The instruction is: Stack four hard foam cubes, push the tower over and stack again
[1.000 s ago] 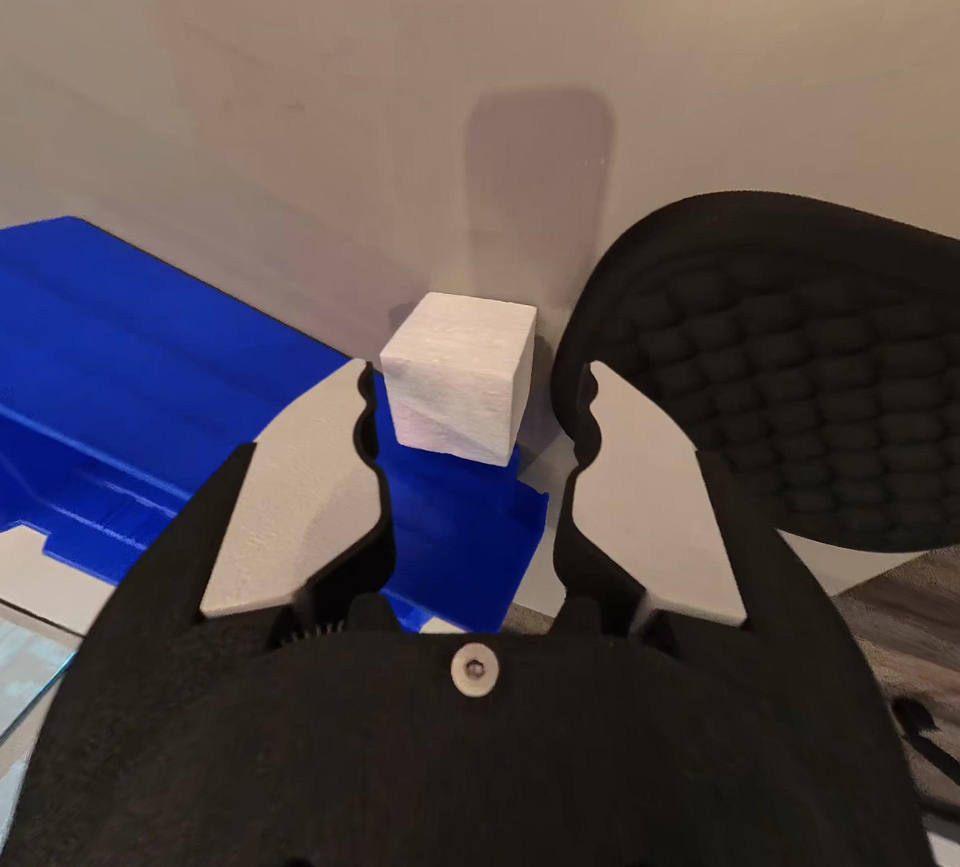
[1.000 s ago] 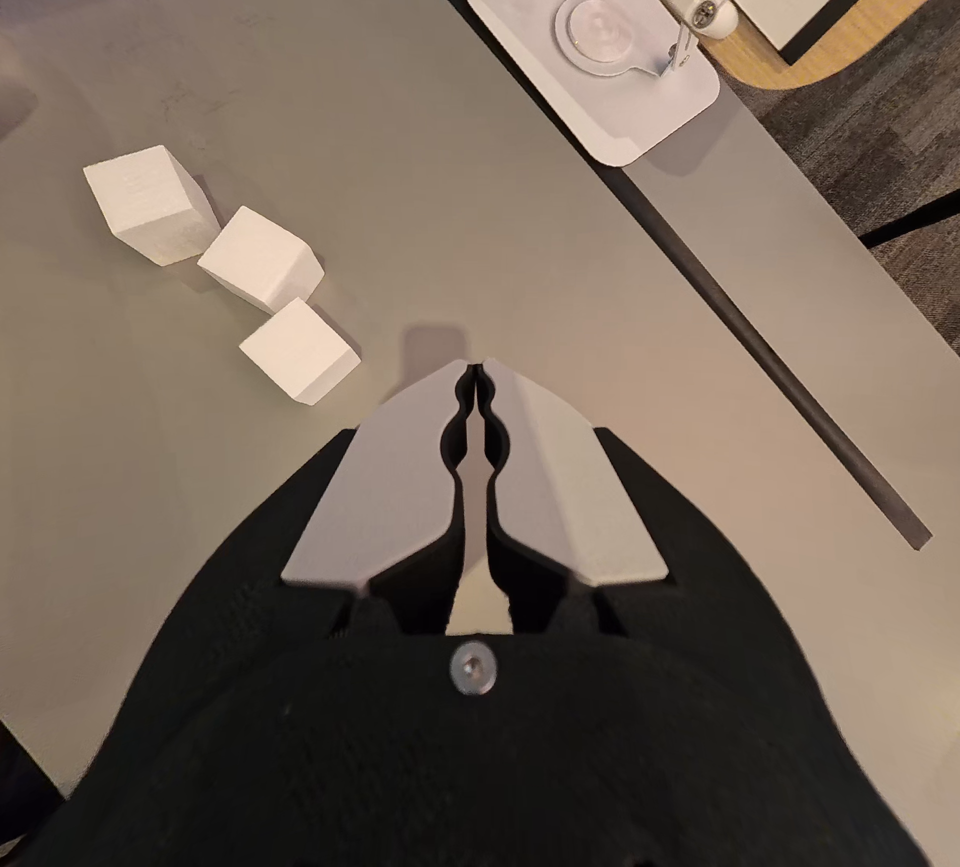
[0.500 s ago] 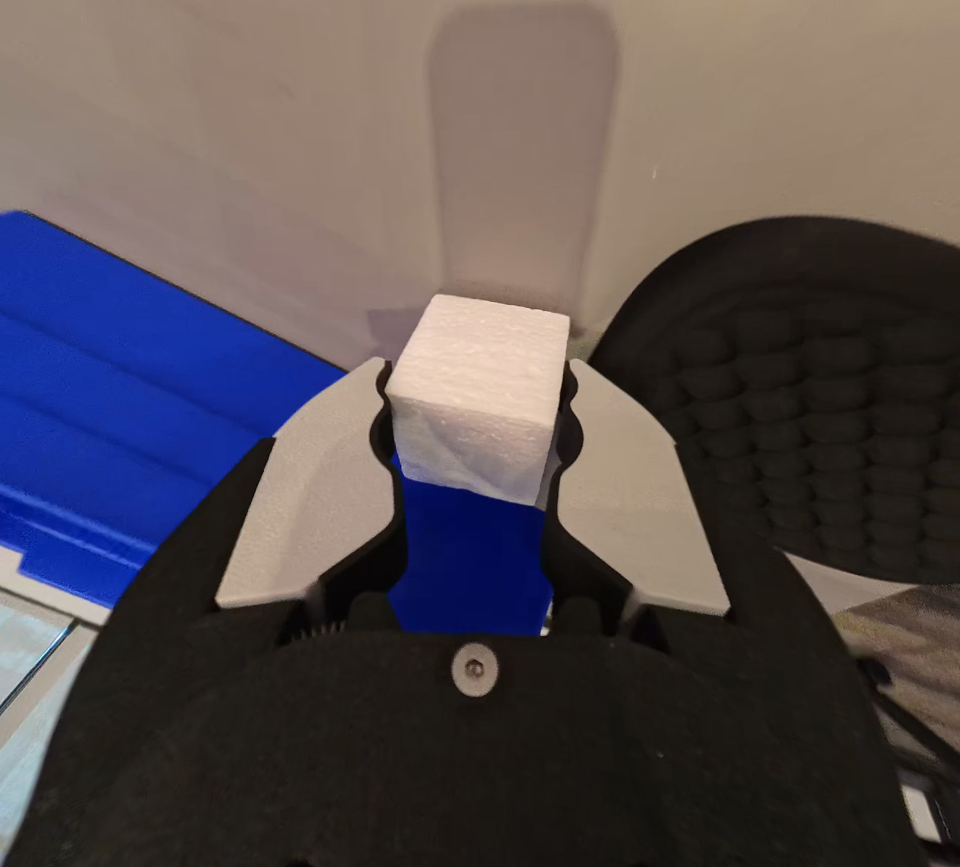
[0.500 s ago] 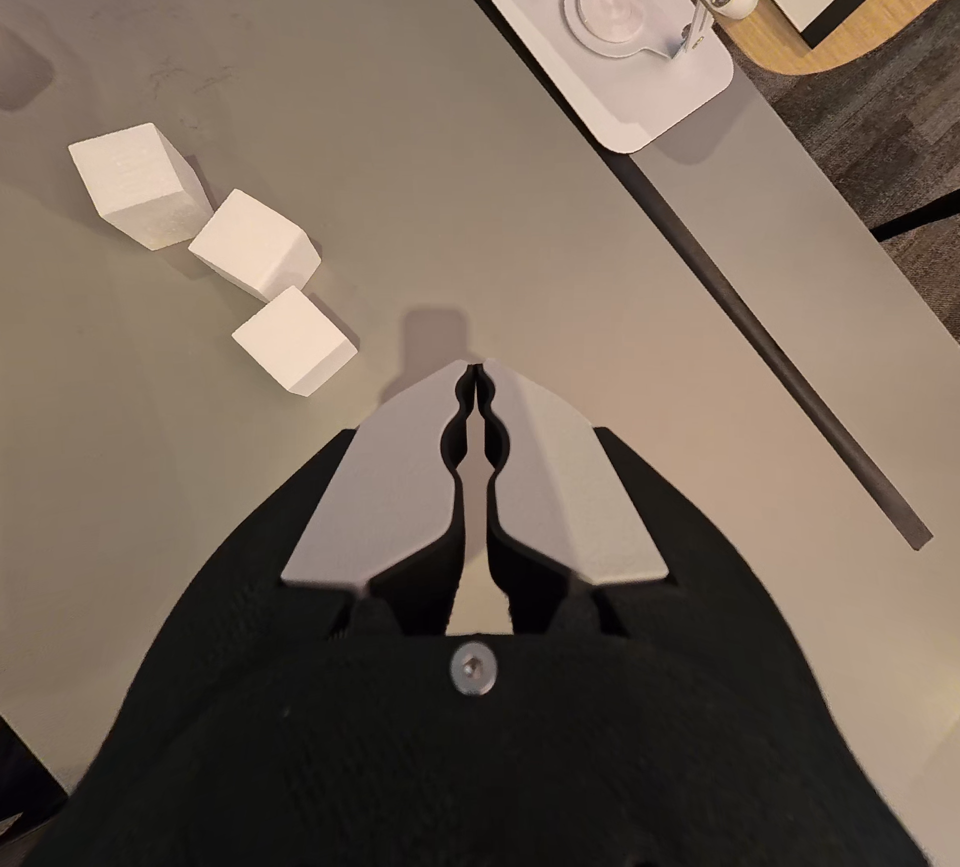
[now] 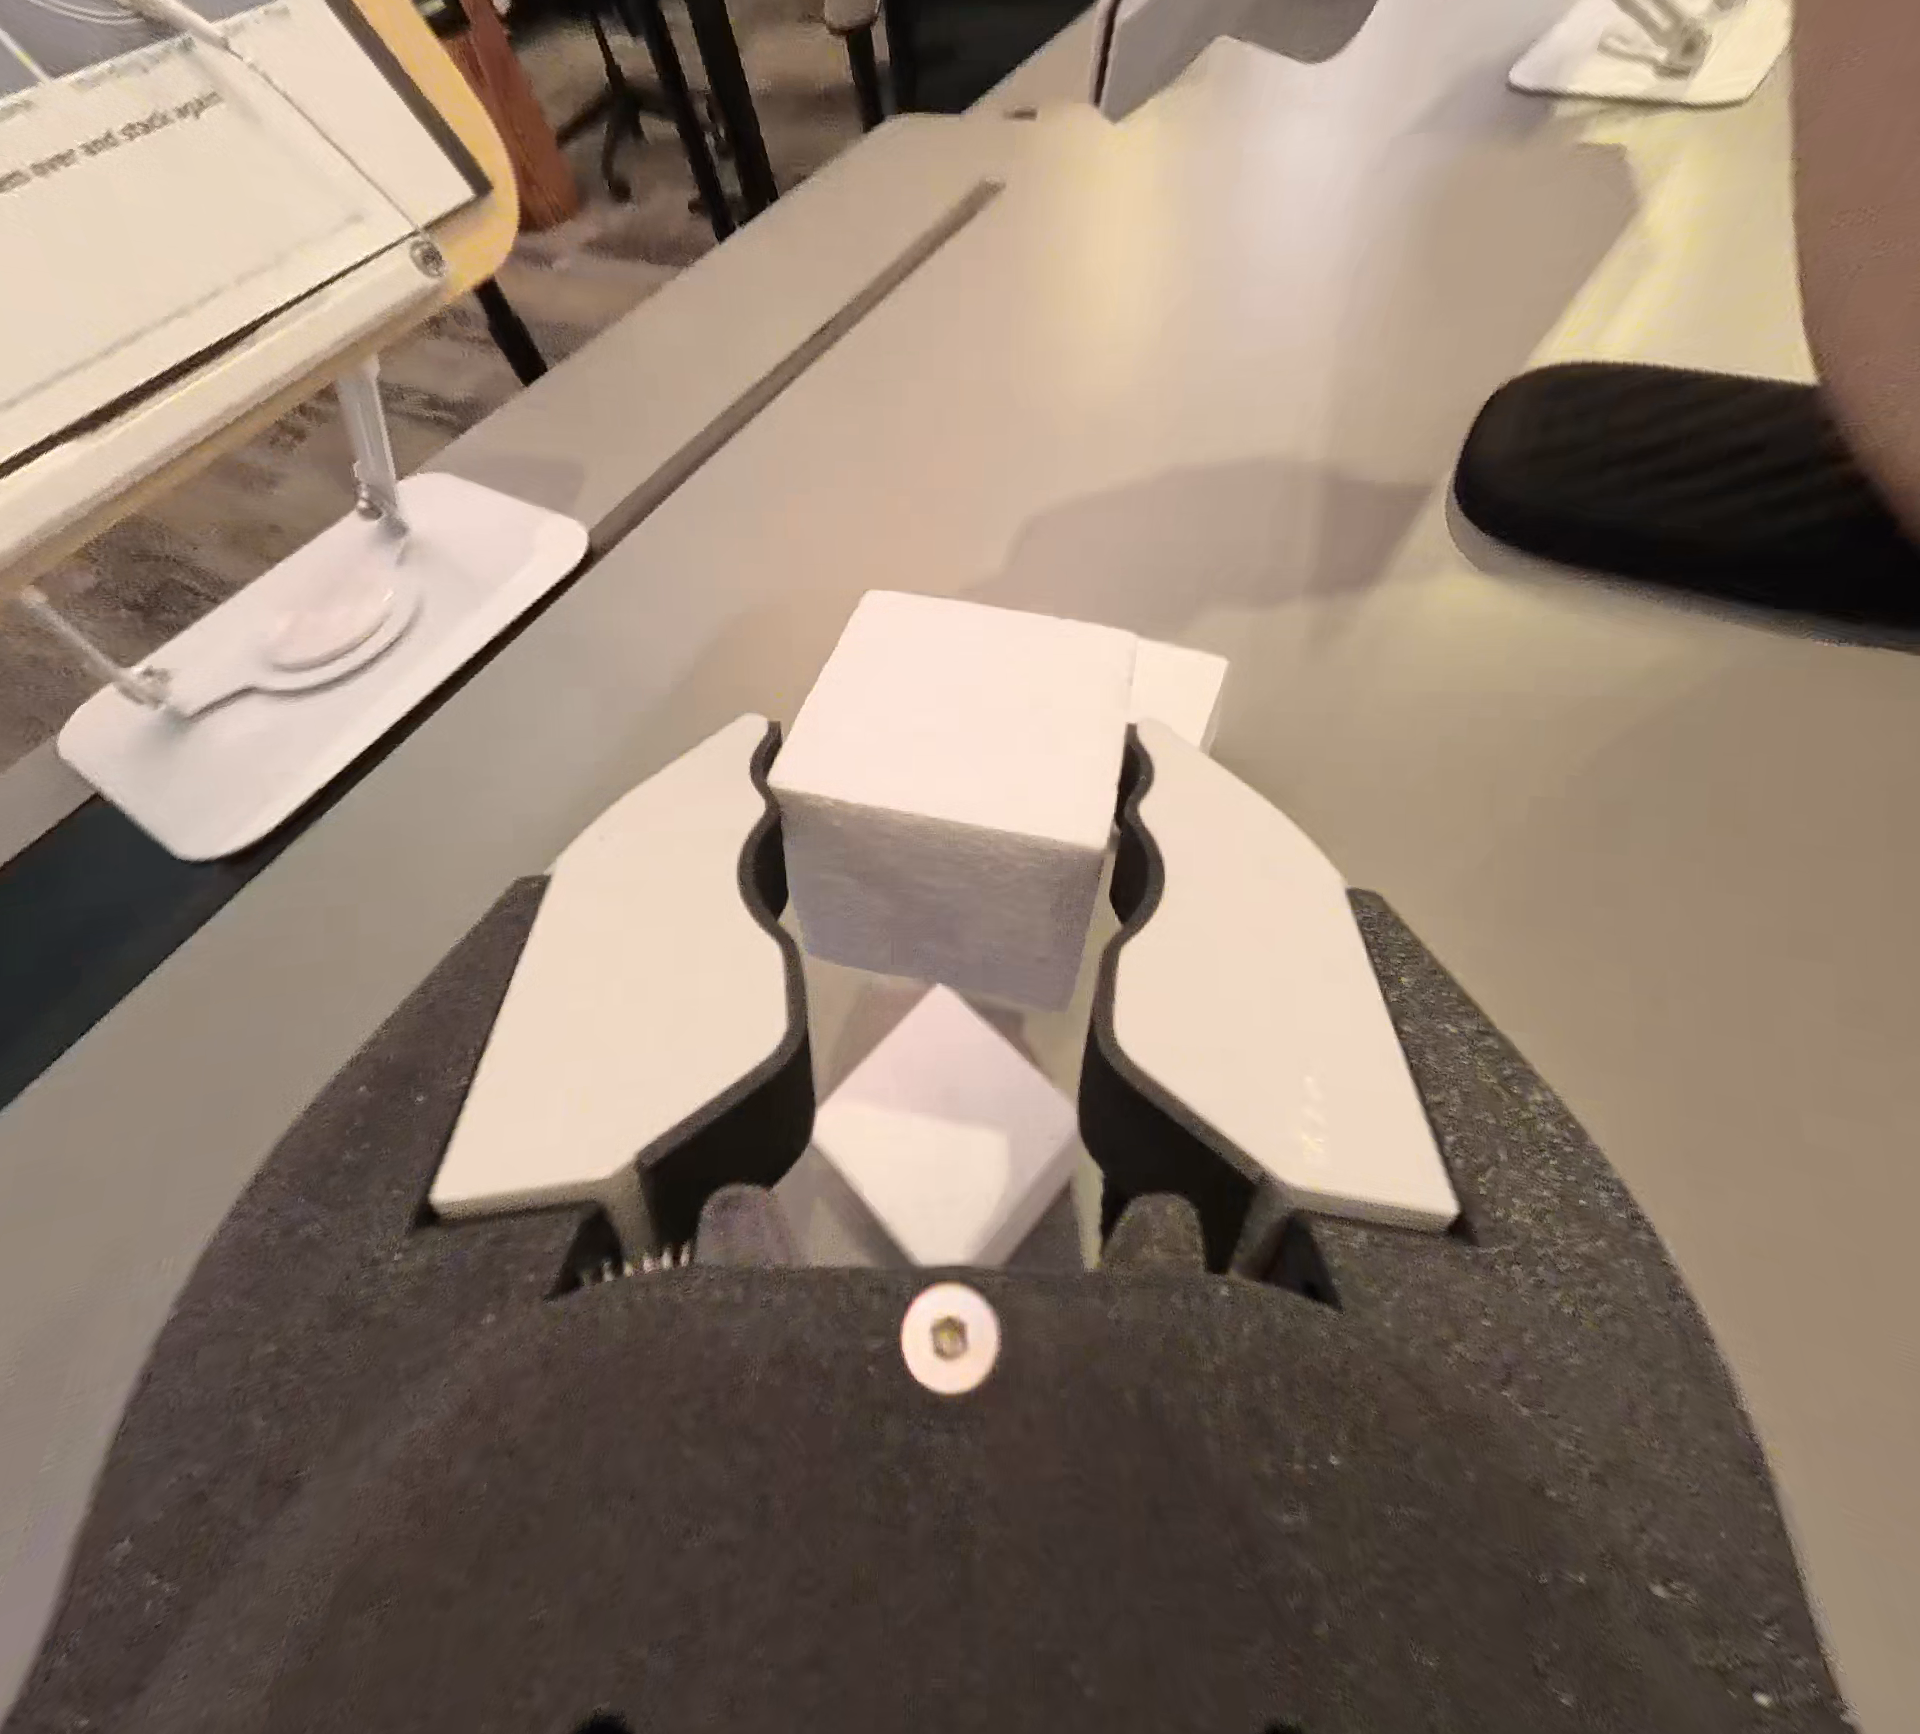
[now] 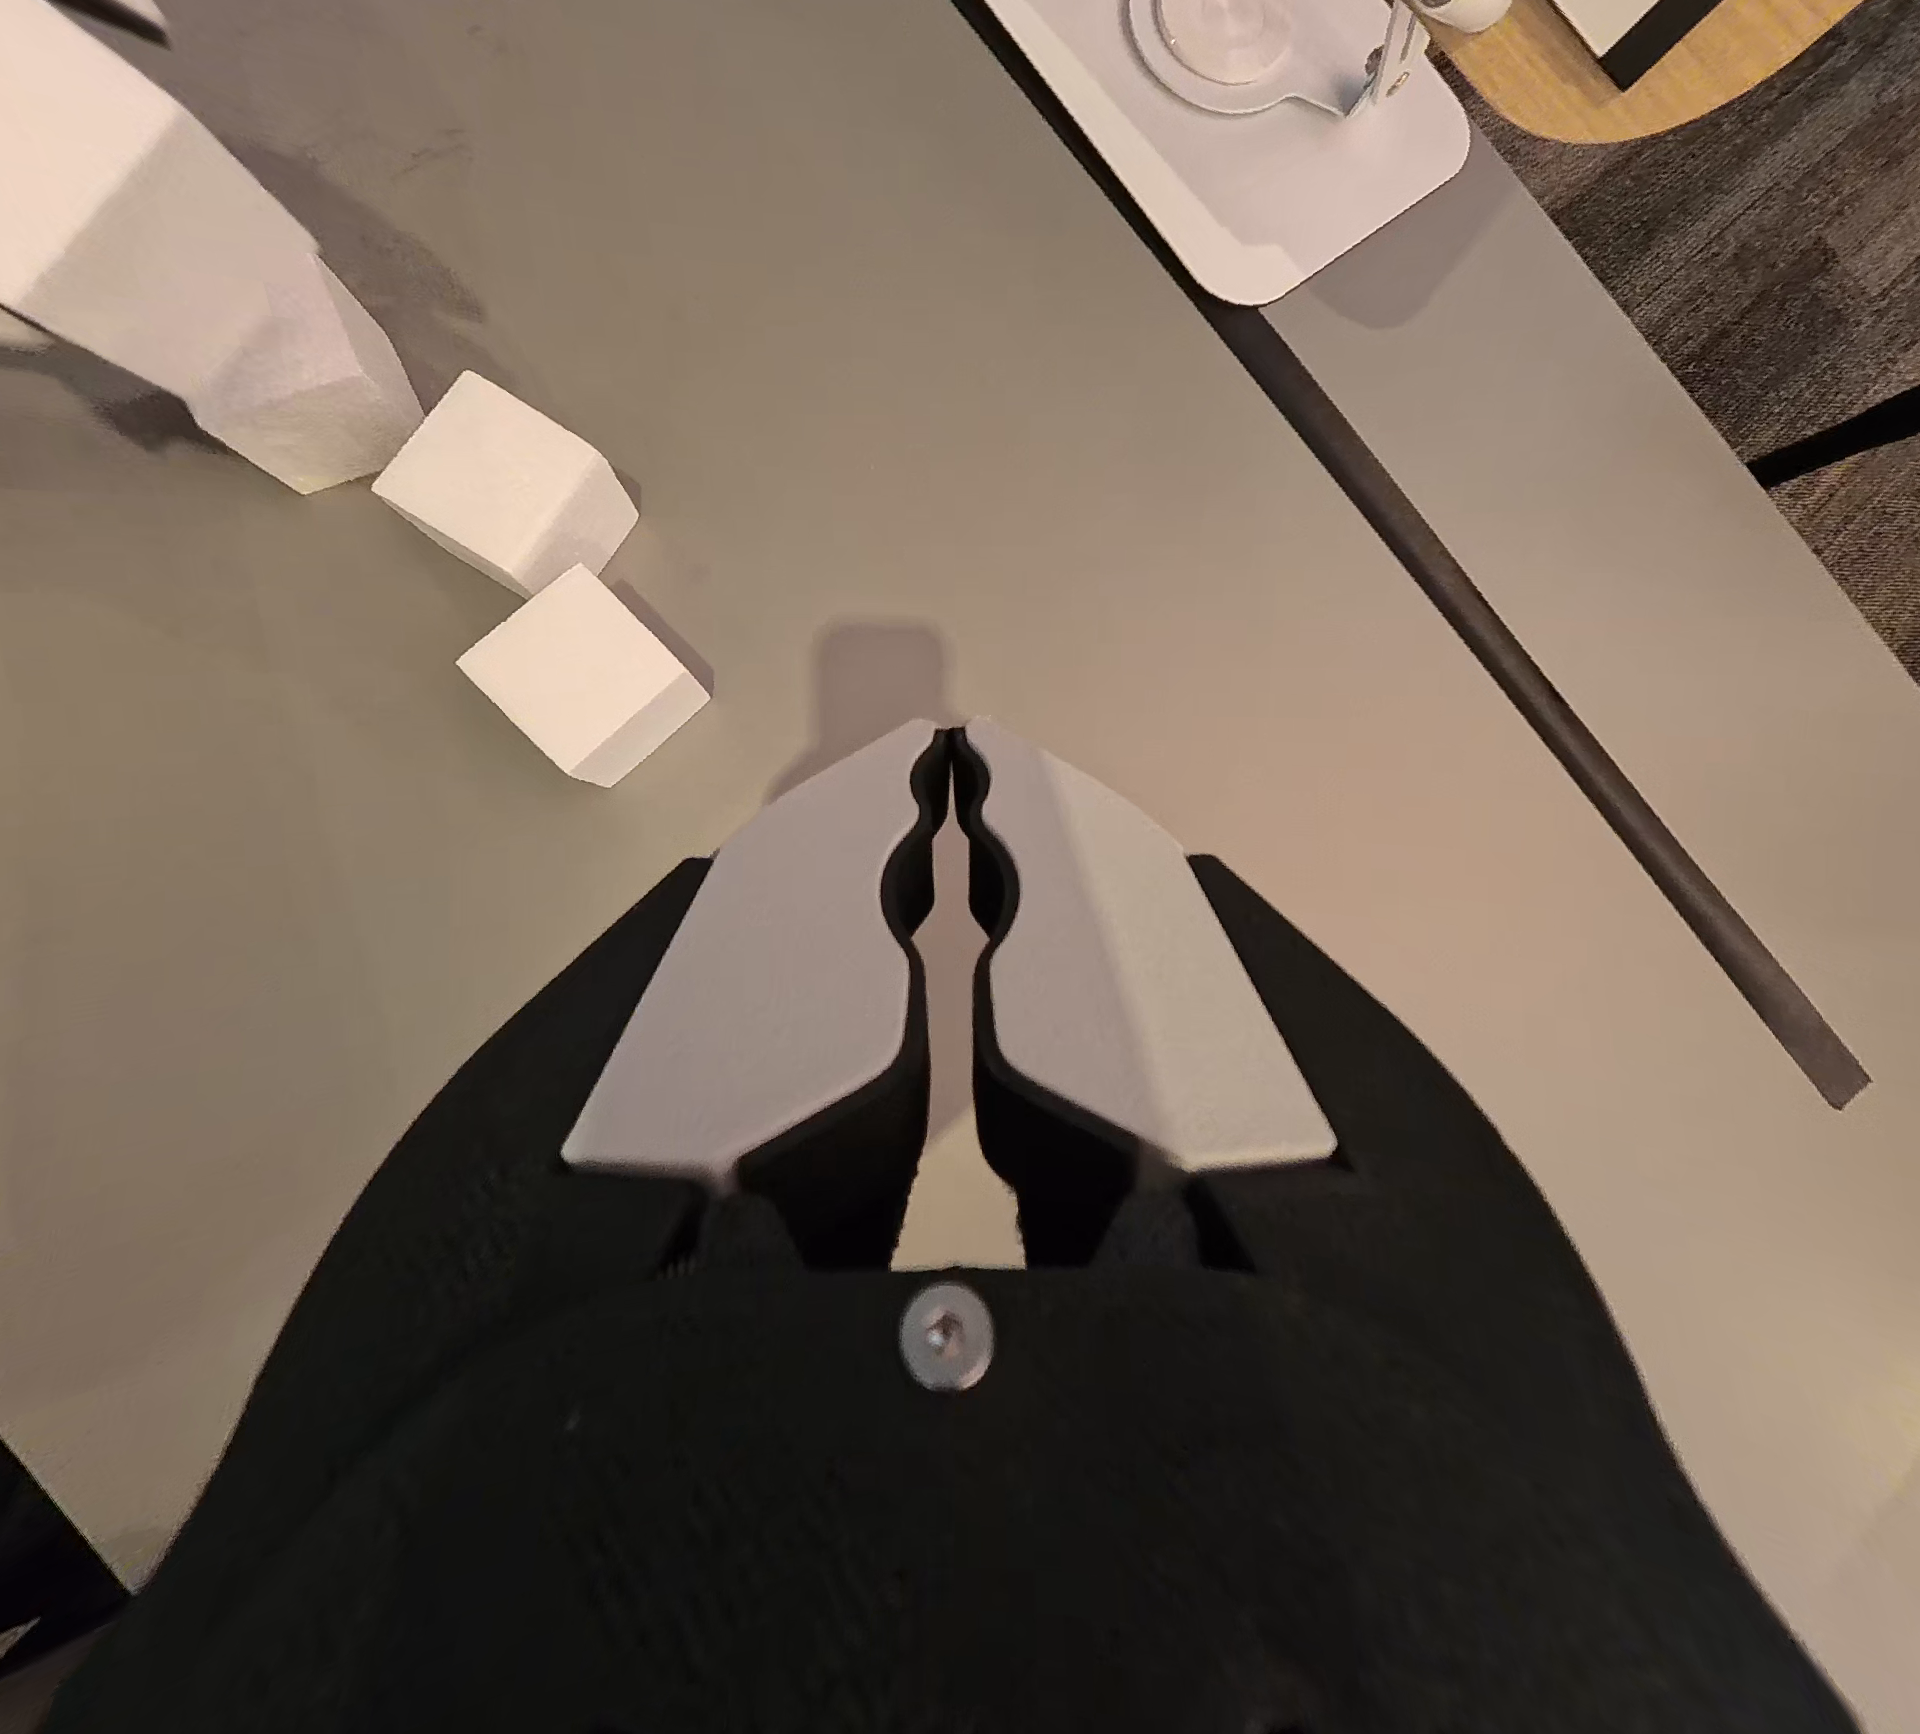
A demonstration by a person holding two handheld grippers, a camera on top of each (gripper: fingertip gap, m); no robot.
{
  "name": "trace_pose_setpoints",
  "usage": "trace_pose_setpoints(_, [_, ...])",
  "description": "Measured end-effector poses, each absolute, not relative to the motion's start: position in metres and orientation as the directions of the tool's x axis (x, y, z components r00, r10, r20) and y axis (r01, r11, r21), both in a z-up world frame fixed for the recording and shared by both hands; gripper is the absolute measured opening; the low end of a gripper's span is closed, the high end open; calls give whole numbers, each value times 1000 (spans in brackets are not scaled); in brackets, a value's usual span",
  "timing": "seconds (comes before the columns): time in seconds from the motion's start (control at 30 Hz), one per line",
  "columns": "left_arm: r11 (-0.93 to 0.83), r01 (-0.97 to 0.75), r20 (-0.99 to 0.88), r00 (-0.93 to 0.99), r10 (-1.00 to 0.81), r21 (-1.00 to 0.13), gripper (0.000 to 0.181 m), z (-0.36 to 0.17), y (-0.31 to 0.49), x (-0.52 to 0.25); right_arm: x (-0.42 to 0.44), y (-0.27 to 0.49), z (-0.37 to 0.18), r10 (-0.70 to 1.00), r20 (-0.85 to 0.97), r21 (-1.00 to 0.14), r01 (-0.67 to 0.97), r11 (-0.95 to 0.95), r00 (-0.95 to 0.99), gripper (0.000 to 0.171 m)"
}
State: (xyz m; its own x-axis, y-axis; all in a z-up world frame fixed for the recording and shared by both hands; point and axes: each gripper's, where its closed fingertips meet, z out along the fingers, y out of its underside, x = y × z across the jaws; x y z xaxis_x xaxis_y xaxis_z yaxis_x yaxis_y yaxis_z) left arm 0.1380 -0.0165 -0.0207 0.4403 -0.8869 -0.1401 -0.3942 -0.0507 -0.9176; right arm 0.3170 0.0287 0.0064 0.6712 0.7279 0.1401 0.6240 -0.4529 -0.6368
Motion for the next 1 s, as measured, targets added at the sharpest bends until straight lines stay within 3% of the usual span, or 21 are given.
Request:
trace_pose_setpoints(0.3, [-138,-393,-73,477,-876,-909,61,-64,3,175,323,29,9,726,132,-647,614,-453,675,1])
trace_pose_setpoints(1.0, [-180,-474,-84,483,-872,-862,61,-79,5,178,327,28,10,730,135,-641,621,-451,670,1])
